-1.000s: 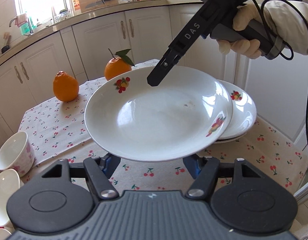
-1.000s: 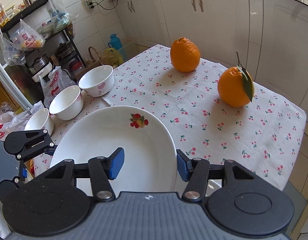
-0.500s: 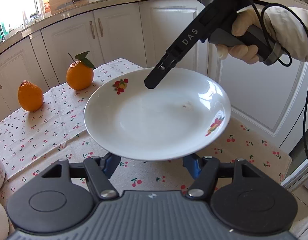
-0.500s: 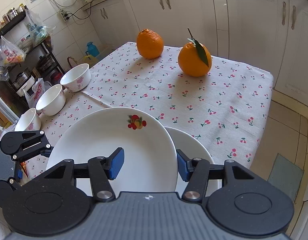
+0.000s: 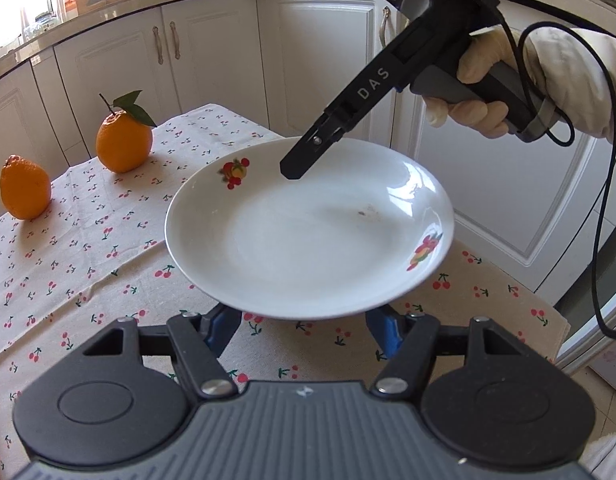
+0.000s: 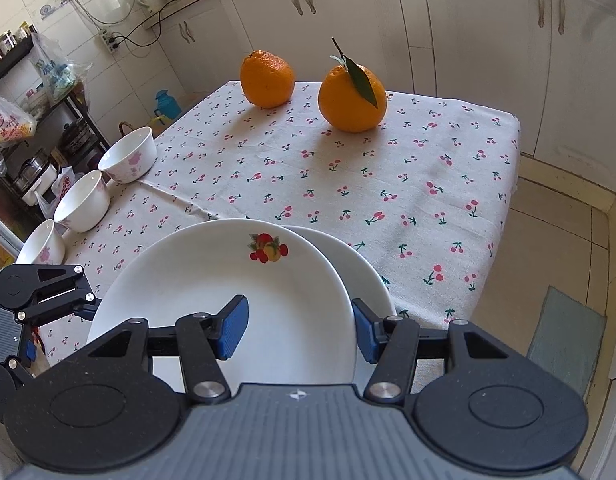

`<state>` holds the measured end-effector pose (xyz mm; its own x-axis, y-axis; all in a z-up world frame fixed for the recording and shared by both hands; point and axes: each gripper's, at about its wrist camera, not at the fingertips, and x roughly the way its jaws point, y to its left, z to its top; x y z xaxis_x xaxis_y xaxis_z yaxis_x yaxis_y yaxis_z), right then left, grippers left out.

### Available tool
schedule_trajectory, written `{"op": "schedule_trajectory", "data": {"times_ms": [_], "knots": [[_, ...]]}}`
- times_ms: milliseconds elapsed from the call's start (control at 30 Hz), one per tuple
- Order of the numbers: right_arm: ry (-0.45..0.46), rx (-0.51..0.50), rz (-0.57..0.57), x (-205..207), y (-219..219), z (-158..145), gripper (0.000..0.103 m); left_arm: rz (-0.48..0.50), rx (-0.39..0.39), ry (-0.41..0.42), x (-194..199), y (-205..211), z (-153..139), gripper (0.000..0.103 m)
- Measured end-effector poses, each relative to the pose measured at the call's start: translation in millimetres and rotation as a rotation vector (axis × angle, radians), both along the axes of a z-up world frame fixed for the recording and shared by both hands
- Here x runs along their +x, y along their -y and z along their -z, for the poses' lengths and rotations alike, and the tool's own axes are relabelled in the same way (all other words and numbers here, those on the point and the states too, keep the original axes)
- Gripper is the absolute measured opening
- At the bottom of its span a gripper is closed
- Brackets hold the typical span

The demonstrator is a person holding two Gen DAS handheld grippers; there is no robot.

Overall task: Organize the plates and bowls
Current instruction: 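Lower the held plate onto the plate stack with the right gripper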

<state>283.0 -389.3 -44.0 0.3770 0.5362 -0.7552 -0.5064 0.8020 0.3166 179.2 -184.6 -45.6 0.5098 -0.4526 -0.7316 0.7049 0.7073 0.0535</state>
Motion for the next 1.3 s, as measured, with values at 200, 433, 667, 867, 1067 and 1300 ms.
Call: {"op": "schedule_trajectory", "data": {"times_ms": [200, 433, 667, 867, 1067, 1300], "knots": [[-0.004, -0.012, 0.008, -2.2, 1.7, 3.1, 0.062, 0.001, -0.007, -0.01, 3.5, -1.2, 0.3, 0.071], [0.009, -0.024, 0.023, -5.0, 5.0, -1.5, 0.062, 0.004, -0.015, -0.005, 2.5, -2.1, 1.1, 0.074], [0.017, -0.043, 0.032, -7.5, 3.3, -1.9, 0.063, 0.008, -0.015, 0.001, 0.2, -3.2, -0.1, 0.073], [0.022, -0.052, 0.036, -7.6, 3.1, -2.8, 0.064, 0.013, -0.017, -0.011, 3.0, -2.2, -0.4, 0.074], [0.032, -0.072, 0.039, -8.3, 2.8, -4.6, 0.069, 0.021, -0.03, -0.005, 2.1, -4.9, -0.8, 0.078], [0.042, -0.083, 0.049, -10.0, -0.9, -5.8, 0.078, 0.034, -0.039, 0.007, -1.5, -7.5, -1.8, 0.081]]}}
